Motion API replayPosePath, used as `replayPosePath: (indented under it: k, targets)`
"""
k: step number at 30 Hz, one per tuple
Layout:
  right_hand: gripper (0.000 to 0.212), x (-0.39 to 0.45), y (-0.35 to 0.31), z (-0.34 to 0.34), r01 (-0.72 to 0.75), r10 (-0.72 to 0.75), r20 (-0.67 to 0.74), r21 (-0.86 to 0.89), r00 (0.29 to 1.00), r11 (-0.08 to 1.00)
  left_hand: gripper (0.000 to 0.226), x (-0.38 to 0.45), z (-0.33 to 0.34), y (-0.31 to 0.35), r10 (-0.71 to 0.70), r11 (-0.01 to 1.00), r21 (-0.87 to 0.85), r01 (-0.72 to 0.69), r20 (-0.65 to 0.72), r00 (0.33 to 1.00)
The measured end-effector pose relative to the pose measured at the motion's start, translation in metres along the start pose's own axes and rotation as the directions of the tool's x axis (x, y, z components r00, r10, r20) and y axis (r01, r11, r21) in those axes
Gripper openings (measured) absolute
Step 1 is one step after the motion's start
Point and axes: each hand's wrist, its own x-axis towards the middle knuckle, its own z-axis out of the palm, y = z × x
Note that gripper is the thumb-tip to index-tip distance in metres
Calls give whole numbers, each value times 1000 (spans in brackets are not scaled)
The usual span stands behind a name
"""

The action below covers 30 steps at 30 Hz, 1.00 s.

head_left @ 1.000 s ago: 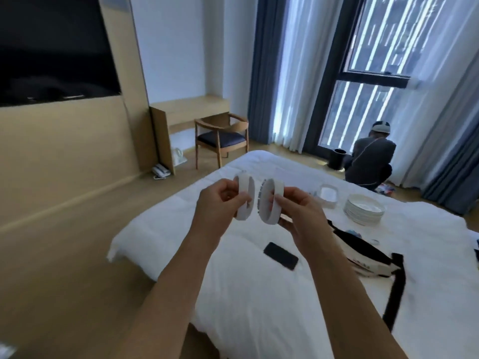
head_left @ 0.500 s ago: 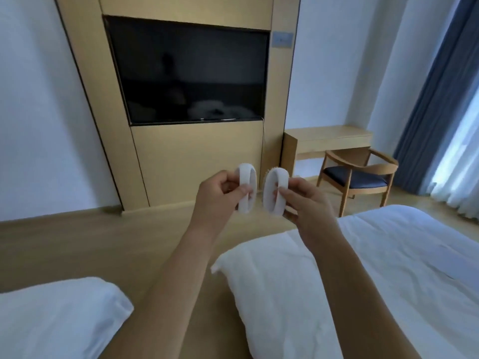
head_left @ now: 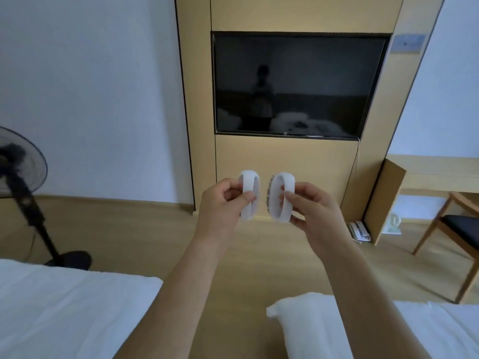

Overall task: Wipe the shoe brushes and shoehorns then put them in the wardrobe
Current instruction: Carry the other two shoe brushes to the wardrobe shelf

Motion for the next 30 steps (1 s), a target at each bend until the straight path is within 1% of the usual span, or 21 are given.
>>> replayPosePath:
  k: [6, 10, 15, 21, 26, 30]
  targets:
    - [15, 106, 33, 44, 5, -5, 24, -19, 1000, 1000, 5, 103, -26, -36, 4, 999, -40, -7, -79, 997]
    - [16, 184, 45, 74, 8, -7, 21, -37, 1000, 999, 7, 187, -44, -50, 3, 999, -48, -6, -80, 997]
    - [17, 278, 55, 110, 26, -25, 11, -16, 1000, 1000, 6, 290, -68, -59, 24, 999, -38, -28, -97, 995]
    - [18, 370, 90, 143, 17, -17, 23, 22, 1000, 1000, 7, 381, -90, -95, 19, 1000, -11, -21, -130, 991]
    - [20, 452, 132, 169, -24, 15, 86, 93, 996, 995, 9, 452, -107, -132, 5, 1000, 22, -1, -185, 983]
    - [21, 532, 163, 191, -69, 40, 180, 160, 983, 985, 12, 517, -119, -157, -9, 999, 39, 19, -261, 965]
